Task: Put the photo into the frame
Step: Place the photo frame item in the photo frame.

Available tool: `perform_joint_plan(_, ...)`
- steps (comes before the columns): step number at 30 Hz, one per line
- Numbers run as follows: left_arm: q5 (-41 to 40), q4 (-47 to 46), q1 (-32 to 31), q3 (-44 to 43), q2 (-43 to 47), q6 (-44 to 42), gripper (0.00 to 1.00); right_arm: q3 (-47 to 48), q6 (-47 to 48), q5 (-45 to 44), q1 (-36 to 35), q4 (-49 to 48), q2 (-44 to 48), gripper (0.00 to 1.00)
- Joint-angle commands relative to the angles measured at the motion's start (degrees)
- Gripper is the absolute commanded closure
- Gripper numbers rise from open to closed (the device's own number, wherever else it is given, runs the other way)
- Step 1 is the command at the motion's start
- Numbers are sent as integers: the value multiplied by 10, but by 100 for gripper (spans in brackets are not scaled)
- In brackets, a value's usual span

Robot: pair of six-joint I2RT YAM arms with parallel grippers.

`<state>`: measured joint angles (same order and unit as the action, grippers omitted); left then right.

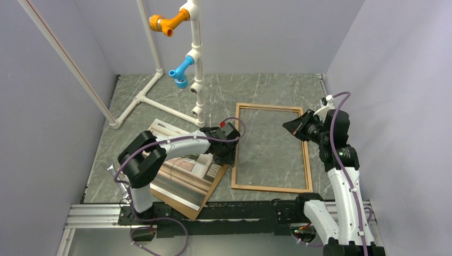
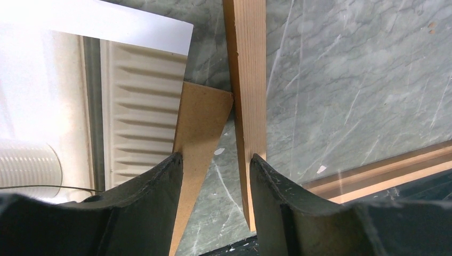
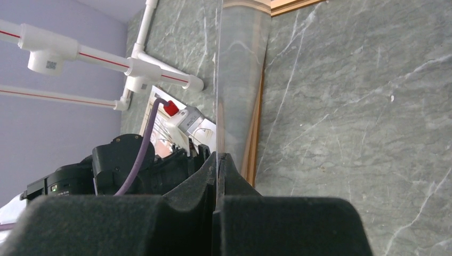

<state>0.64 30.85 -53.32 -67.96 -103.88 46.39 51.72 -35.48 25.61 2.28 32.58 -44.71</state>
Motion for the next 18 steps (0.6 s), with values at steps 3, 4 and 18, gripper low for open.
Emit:
perform_joint_plan(3,-5,7,-4,-14,-15,8,47,-1,-11,18,2,-55,-11,100)
perform_joint_plan(4,-5,8,-5,-13,-14,8,47,-1,-12,19,2,-57,-13,100)
perform_joint_plan(18,-5,13,-5,-18,-18,5,47,5,-7,35,2,-72,-32,100)
